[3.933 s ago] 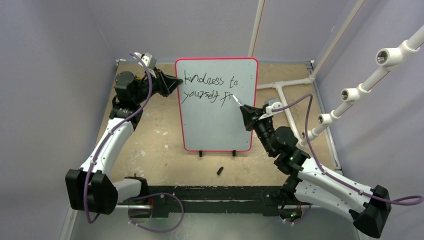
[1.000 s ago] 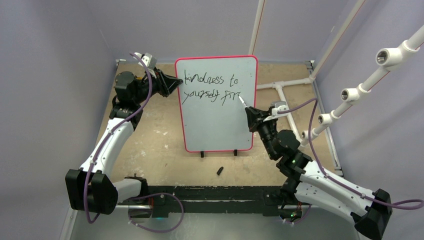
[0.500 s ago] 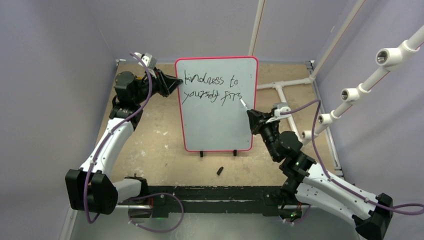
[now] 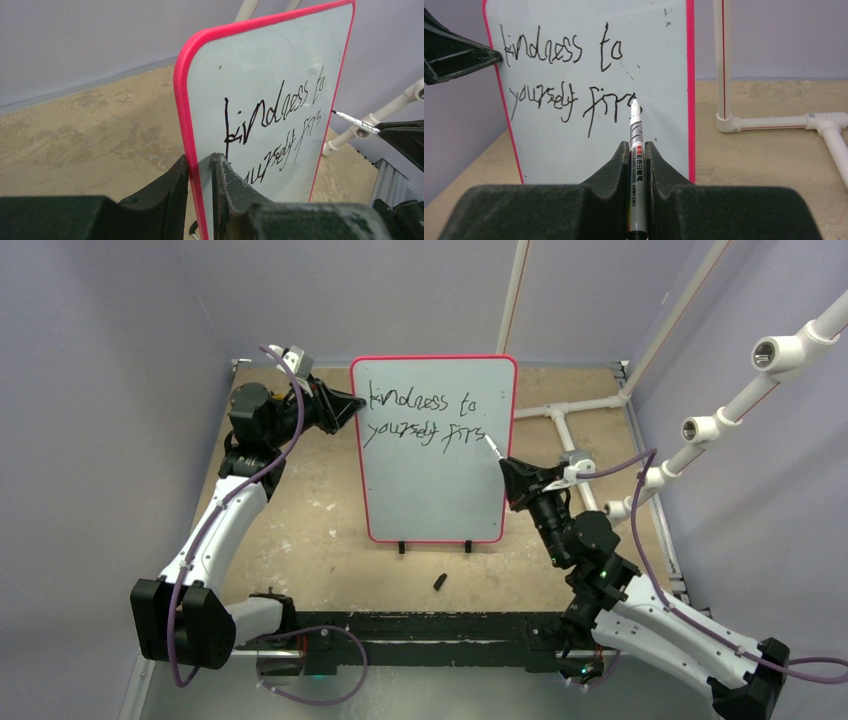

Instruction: Write a sentence on the whiteboard

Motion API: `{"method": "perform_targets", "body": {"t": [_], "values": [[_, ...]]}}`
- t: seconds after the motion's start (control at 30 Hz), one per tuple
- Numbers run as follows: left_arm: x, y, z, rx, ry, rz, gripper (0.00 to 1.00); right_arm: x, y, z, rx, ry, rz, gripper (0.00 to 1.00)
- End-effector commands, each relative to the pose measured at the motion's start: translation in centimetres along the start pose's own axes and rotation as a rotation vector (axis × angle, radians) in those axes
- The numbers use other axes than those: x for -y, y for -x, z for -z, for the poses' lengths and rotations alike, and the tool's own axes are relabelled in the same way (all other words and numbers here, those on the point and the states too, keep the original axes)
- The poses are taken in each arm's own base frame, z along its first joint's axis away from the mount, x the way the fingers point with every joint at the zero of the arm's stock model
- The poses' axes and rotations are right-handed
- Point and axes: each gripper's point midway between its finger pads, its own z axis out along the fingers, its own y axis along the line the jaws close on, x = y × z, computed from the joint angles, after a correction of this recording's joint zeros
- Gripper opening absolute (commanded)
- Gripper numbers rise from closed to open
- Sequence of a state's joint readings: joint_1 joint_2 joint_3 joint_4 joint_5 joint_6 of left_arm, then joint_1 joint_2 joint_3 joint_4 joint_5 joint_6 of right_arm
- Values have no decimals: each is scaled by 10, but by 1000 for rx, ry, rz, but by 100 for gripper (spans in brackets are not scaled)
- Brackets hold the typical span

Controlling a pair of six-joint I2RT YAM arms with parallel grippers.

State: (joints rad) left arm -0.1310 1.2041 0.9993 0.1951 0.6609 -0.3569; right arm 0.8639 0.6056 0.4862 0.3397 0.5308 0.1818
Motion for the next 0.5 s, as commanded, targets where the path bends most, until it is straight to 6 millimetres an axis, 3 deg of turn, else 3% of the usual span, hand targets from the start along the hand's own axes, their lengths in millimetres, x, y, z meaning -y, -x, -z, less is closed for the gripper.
{"method": "perform_targets", "body": {"t": [0.0, 0.23, 0.47], "values": [[1, -8, 1, -19, -8, 4, 0, 4, 7, -9, 21, -47, 19, 0], [1, -9, 1, -20, -8, 3, 0, 7, 4, -15, 8, -86, 29, 0], [1, -8, 1, -20, -9, 3, 0, 19, 10, -6, 26, -134, 6, 0]]}}
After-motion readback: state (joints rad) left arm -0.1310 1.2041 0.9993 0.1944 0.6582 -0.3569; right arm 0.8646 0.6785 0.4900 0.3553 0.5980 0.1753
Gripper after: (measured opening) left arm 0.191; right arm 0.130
